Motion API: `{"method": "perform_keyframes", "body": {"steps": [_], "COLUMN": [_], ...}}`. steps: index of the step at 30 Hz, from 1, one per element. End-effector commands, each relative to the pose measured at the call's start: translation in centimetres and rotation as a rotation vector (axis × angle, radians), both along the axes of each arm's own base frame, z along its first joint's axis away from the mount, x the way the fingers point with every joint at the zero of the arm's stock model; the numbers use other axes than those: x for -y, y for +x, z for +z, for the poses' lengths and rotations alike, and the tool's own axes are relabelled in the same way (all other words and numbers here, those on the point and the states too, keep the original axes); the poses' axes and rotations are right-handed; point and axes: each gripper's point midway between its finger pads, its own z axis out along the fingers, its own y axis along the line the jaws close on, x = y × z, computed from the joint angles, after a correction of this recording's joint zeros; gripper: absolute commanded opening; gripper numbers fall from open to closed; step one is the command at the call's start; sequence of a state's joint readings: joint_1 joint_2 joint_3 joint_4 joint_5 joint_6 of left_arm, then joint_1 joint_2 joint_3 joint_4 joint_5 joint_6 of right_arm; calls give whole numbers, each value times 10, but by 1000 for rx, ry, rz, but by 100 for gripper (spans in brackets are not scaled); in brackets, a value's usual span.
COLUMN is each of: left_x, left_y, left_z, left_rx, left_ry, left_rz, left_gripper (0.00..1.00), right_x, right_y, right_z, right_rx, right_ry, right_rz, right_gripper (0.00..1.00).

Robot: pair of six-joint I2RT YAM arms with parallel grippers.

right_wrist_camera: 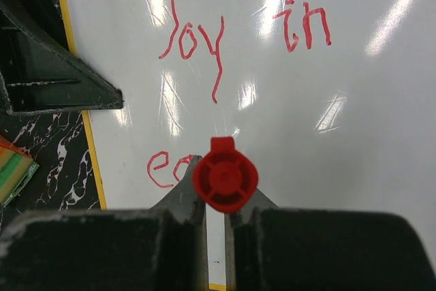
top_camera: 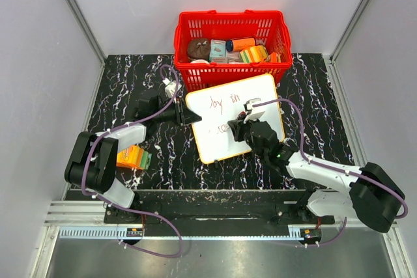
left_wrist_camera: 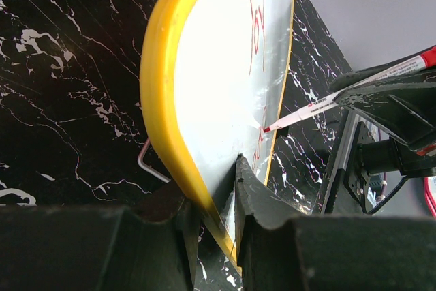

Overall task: Write a sentence on the whiteboard
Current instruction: Write on the whiteboard with the whiteboard.

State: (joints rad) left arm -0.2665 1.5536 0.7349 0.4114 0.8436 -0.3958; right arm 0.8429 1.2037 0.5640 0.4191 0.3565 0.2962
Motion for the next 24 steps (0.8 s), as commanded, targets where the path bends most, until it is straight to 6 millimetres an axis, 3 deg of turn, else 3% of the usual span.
{"method": "perform_keyframes", "body": {"steps": [1,18,24], "left_x": [-8,-9,-9], "left_y": [11,11,11], "left_z": [-35,-36,-36], "left_rx": [89,89,89], "left_ry": [170,172,173], "left_rz": [33,35,36], "left_gripper": [0,0,0], "right_x": [12,15,17], "right_y": [6,16,10], "right_z": [10,33,57], "right_rx": [25,71,129], "right_ry": [9,24,77], "right_rz": [-60,-93,-65], "right_gripper": [0,0,0]}}
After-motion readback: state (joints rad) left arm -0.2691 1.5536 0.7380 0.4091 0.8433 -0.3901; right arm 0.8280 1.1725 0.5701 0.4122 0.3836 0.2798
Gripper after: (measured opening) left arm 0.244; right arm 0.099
